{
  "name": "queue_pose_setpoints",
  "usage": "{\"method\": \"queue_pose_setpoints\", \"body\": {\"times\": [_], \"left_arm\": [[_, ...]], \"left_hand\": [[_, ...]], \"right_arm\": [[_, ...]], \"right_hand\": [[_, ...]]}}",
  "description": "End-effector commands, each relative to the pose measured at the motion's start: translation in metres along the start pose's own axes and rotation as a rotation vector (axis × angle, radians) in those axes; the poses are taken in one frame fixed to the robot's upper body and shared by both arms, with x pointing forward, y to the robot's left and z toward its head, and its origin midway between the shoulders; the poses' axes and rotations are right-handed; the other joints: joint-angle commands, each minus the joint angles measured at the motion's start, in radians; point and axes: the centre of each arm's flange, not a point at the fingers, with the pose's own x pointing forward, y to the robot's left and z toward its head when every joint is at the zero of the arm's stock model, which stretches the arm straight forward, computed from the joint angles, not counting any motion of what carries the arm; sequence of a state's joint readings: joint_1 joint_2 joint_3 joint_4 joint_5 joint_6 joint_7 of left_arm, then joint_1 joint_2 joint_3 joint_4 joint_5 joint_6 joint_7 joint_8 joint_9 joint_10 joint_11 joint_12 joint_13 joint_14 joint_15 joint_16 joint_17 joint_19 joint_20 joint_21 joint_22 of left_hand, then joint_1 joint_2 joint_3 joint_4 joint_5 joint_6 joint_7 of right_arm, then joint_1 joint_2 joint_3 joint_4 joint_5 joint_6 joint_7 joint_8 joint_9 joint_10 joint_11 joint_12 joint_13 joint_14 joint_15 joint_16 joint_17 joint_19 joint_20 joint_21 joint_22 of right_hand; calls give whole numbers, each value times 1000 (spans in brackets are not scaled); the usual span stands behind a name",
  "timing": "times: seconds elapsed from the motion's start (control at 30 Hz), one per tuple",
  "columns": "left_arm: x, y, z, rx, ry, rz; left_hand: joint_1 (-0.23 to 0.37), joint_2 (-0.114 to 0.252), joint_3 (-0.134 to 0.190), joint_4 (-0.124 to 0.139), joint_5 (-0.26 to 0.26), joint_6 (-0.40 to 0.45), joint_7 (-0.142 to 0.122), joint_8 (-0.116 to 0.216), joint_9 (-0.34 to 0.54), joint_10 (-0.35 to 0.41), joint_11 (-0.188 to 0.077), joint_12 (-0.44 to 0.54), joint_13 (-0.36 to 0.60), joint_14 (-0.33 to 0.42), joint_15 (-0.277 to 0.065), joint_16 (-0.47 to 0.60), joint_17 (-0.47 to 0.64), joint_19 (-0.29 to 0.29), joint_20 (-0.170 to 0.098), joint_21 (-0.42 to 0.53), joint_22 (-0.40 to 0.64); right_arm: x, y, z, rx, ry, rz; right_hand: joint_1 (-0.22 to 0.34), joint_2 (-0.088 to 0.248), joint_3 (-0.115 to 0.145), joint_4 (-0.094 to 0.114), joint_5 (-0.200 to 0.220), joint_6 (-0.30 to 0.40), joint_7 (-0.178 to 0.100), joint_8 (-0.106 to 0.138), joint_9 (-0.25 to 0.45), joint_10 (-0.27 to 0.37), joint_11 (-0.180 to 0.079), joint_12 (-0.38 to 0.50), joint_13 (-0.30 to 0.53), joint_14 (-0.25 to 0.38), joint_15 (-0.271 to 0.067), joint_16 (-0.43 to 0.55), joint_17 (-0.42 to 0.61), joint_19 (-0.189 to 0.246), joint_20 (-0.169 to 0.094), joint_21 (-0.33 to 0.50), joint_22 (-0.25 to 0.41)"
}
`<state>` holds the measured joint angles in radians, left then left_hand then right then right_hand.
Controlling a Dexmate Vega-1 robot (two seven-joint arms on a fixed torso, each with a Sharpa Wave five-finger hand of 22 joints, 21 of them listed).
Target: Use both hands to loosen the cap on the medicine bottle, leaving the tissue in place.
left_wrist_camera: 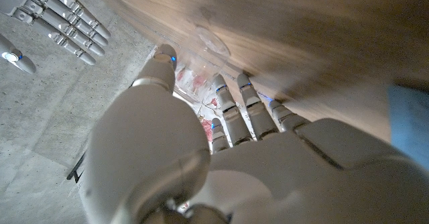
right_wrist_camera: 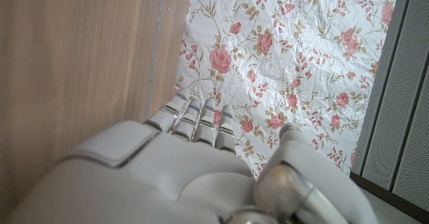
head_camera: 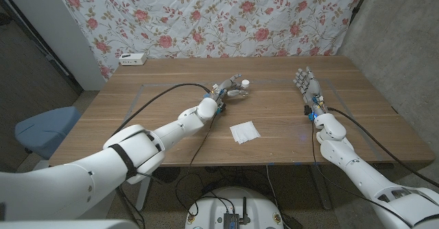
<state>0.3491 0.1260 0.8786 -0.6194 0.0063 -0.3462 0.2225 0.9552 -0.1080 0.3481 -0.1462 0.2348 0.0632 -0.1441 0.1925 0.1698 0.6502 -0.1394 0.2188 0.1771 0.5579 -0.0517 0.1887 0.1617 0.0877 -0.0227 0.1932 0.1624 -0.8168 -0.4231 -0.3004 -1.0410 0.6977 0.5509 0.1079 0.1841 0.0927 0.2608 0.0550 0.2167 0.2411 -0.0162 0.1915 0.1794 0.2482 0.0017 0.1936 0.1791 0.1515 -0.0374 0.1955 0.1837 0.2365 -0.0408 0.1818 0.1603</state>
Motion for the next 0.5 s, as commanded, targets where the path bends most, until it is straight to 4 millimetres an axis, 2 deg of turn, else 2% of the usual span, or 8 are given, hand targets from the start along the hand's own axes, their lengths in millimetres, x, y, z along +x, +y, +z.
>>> {"method": "queue_pose_setpoints", "body": {"times": [0.03,0.5], "left_arm": [[4,-2,0,4,5,-11],[4,-4,1,13,3,-3]], "left_hand": [[15,3,-5,-1,-2,16,7,4,4,20,-1,8,1,19,-151,6,4,10,-16,-1,2],[37,23,-15,0,-12,44,56,3,4,75,-5,7,1,74,-157,9,5,35,-62,-2,3]], "right_arm": [[0,0,-1,2,-2,-6],[-1,-2,-3,6,-3,-14]], "right_hand": [[-4,2,5,-5,-2,6,-4,-2,1,1,0,-4,4,3,-15,-2,5,8,-75,5,5],[-5,2,5,-6,-2,6,-4,-2,1,1,-2,-4,4,2,-14,-2,5,8,-75,5,5]]}}
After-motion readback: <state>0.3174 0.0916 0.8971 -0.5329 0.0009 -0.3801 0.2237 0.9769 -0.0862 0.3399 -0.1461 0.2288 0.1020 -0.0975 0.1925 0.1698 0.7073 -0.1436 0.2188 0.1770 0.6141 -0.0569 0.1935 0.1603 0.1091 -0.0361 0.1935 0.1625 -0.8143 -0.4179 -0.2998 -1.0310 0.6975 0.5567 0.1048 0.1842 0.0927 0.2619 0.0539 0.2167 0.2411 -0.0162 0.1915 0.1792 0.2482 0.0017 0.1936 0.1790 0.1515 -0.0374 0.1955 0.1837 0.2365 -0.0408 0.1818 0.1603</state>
